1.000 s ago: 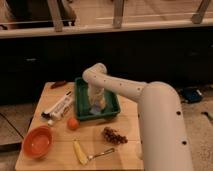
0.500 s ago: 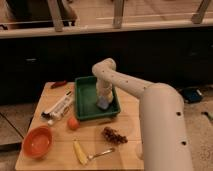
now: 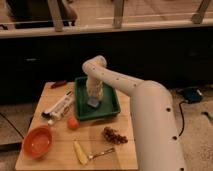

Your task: Wipe tray with sponge

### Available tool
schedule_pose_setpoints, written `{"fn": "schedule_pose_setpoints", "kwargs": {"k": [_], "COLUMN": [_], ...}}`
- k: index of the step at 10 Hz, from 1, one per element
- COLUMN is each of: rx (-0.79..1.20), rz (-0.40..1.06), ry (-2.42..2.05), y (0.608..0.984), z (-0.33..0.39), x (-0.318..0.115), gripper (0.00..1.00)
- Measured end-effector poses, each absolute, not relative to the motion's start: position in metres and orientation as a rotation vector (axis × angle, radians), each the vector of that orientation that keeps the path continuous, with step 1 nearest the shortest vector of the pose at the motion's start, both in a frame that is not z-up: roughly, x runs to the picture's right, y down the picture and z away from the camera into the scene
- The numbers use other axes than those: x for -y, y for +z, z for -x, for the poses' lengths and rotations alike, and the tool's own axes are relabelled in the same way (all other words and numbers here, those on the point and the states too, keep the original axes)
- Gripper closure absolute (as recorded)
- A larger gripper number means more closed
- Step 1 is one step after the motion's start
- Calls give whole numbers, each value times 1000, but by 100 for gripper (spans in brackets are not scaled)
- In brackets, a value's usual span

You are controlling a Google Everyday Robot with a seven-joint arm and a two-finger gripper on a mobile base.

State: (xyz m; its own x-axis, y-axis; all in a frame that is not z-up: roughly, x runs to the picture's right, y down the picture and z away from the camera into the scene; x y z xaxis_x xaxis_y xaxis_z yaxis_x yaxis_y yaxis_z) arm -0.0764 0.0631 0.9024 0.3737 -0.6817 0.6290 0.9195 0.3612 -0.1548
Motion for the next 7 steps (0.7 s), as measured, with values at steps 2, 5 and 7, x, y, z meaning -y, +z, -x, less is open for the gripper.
{"fn": "schedule_pose_setpoints", "kwargs": {"k": [2,5,7], "rx": [537,522,477], "rz": [549,579,597], "ry": [-1098,-1049,-996], "y": [883,878,890], "z": [74,39,3], "x": [-86,-103,-96], "gripper": [100,100,100]}}
